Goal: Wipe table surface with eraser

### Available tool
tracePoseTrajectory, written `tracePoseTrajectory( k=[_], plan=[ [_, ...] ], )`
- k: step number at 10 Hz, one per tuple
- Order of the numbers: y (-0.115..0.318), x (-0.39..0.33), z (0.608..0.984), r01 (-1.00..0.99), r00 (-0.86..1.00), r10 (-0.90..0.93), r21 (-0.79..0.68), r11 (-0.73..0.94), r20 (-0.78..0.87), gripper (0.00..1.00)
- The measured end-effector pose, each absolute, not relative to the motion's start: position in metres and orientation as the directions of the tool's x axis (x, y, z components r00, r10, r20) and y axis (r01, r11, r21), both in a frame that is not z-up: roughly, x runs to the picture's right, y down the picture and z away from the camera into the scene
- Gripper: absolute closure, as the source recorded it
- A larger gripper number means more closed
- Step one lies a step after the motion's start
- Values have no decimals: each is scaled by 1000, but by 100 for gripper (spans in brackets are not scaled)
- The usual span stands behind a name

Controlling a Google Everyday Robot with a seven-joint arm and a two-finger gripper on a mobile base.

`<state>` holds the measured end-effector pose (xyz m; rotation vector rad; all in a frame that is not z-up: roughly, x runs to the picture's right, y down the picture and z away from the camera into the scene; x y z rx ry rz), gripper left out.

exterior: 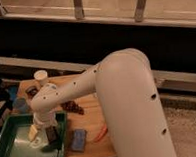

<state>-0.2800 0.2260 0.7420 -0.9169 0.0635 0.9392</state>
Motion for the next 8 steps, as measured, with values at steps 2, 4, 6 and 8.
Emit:
tracePoseTrajectory(
  k=[2, 4, 6, 8],
  plan=[
    [221, -271, 751, -740, 603, 664, -621, 258, -442, 20],
    [218, -275, 759, -745, 598, 665, -616, 254, -448, 20],
    [213, -282, 773, -746, 596, 664, -617, 250, -452, 20],
    [210, -290, 781, -744, 599, 660, -620, 250, -453, 20]
  ],
)
